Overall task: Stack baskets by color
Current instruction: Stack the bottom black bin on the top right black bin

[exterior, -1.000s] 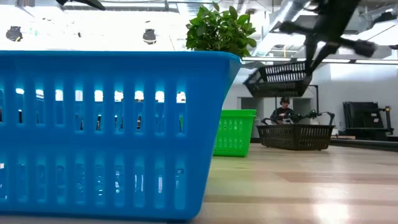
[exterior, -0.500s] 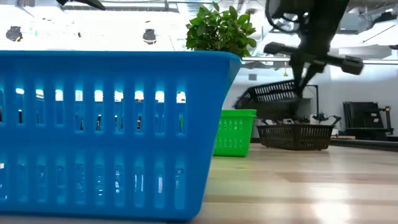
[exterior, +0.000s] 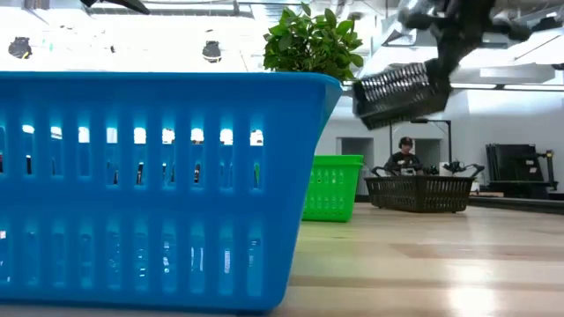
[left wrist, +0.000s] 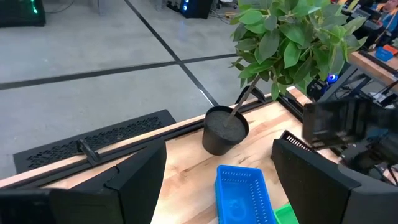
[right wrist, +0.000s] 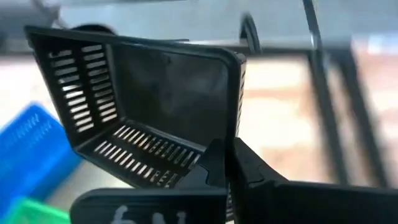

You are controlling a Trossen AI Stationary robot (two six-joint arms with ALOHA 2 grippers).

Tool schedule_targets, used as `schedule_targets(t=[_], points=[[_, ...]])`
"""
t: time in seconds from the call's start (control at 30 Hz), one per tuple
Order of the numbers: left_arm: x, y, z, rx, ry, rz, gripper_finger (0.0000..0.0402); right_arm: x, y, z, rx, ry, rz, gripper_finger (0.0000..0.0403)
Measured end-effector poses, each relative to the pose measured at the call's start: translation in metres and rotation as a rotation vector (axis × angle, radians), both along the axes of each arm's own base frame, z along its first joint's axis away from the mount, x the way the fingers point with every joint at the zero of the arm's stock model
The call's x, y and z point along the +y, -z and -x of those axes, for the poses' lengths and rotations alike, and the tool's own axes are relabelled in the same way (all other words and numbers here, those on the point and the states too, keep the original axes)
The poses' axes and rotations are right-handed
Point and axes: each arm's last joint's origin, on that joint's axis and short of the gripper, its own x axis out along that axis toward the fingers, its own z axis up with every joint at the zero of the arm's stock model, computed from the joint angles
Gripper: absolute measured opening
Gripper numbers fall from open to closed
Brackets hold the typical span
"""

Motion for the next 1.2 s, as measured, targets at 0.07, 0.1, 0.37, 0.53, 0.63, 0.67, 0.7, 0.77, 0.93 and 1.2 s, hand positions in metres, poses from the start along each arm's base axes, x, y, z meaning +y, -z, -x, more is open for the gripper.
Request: schedule_targets(t=[0.07,0.1,0.37,0.53,0.63,0.67,0.7,0.77,0.93,1.2], points=[[0.000,0.000,0.000,0.000,0.000,0.000,0.0281,-0.014,-0.020,0.002,0.123,-0.131,0.013,0.0004],[0.000,0.000,0.000,0.000,0.000,0.000,0.0281,-0.022,-0.027,0.003,0.198,-0.202,0.010,0.0004],[0.000,0.000,0.000,0.017,0.003,-0.018,0.0281,-0.072,-0.043,-0.005,0.753,-0.823,-0.057,0.0002],[0.000,0.000,0.000,0.018,0.003,-0.017,0.0281,-0.095,-0.030,-0.022,0.805,-1.152,-0.102,0.0002],[0.000,0.000,0.000,0.018,0.003,-0.017,0.0281,-0.110,-0.019,-0.031,0.885,-1.216,-0.125,0.0002],[0.000,0.000,0.000,0.018,0.003,-0.017,0.0281,-0.115,-0.014,-0.033,0.908,-1.226,-0.144,0.0002],[0.000,0.000,0.000,0.018,0.002,-0.017,0.0281,-0.120,-0.010,-0.035,0.932,-1.239,-0.166,0.0002],[0.000,0.000,0.000,0.020,0.002,-0.016,0.0281,-0.128,0.000,-0.038,0.979,-1.265,-0.227,0.0002],[0.000,0.001,0.000,0.023,0.006,-0.009,0.0281,-0.132,0.017,-0.048,1.011,-1.306,-0.328,0.0002],[0.000,0.001,0.000,0.023,0.007,-0.009,0.0281,-0.101,0.031,-0.070,0.992,-1.424,-0.370,0.0002]])
